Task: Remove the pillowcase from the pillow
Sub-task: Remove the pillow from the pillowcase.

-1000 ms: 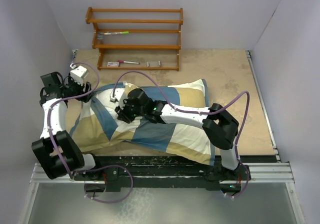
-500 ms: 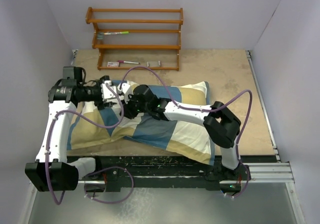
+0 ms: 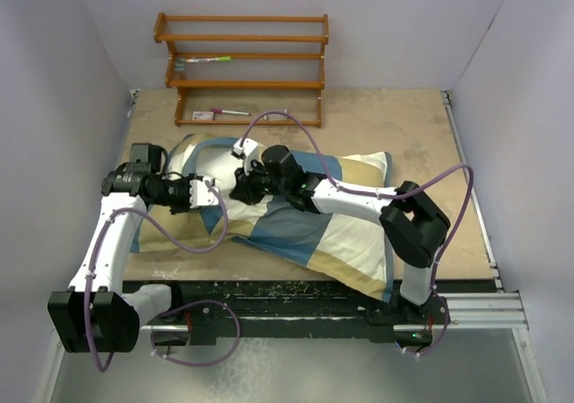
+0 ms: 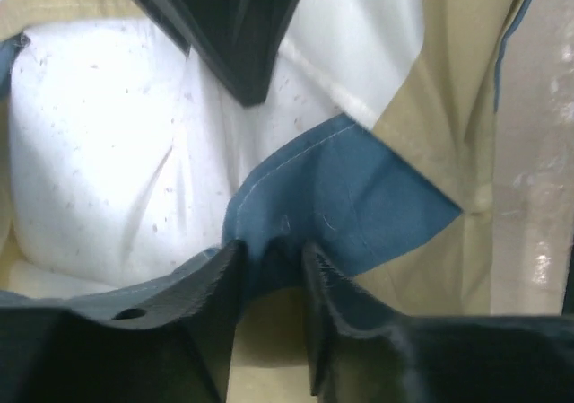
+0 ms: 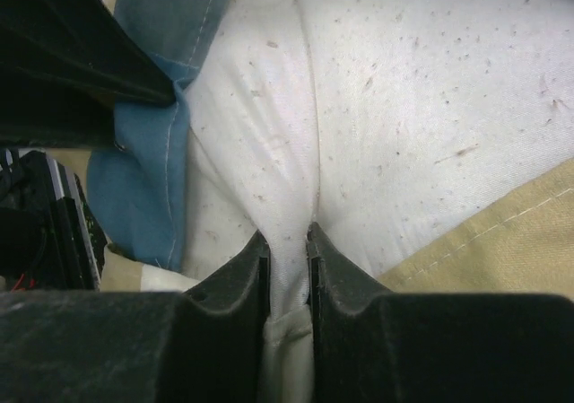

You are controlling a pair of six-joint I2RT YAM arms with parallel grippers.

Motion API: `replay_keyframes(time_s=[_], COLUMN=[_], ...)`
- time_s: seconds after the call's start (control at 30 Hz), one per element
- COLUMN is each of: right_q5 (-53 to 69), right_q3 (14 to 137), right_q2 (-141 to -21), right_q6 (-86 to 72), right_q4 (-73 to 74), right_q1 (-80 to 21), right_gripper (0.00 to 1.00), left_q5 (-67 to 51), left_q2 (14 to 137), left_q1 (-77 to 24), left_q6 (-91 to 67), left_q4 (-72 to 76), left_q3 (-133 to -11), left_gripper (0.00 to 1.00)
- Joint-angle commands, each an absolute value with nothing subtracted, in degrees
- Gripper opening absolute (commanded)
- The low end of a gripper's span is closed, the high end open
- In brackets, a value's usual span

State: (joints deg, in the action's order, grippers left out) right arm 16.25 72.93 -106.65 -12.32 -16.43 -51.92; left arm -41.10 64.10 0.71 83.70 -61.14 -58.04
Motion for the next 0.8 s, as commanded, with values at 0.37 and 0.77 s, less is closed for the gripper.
replay_keyframes(time_s=[0.37, 0.77], right_q5=[13.48, 9.38], right_q3=[60.94, 62.43], right_q2=[-97.57, -92.38], right_q6=[-14.75, -9.85], right_q4=[-15.62, -14.36], right_q1=[-48.78, -49.18], right_gripper=[0.0, 0.07], left_q5=[-39.43, -39.11], left_q2=[66.1, 61.88], left_q1=[13.0, 15.64], left_q6=[75.97, 75.18], left_q4=[-42.76, -41.03], left_q3=[-56.96, -48.87], left_gripper=[0.0, 0.0])
